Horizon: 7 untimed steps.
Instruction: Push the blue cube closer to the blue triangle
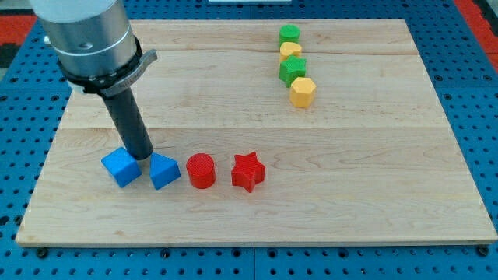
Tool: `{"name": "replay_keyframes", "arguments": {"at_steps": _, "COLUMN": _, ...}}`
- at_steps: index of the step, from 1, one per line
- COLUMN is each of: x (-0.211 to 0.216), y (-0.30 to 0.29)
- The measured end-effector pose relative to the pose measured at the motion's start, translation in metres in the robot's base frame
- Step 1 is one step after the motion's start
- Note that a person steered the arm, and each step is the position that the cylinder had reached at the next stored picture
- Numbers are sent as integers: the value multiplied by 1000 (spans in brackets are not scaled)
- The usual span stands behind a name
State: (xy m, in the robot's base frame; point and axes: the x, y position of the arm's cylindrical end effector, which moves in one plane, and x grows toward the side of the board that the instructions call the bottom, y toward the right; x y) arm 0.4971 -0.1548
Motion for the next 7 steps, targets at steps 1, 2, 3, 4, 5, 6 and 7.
{"name": "replay_keyframes", "arguments": {"at_steps": 1, "x": -1, "y": -27}}
{"name": "replay_keyframes", "arguments": {"at_steps": 2, "x": -2, "y": -63}}
{"name": "replay_keyframes", "arguments": {"at_steps": 3, "x": -1, "y": -92}}
{"name": "replay_keyframes", "arguments": {"at_steps": 4, "x": 18, "y": -104}}
{"name": "replay_keyframes", "arguments": {"at_steps": 5, "x": 27, "y": -100}}
{"name": "replay_keyframes", "arguments": {"at_steps": 6, "x": 27, "y": -80}}
{"name": "replay_keyframes", "arguments": {"at_steps": 7, "x": 27, "y": -73}}
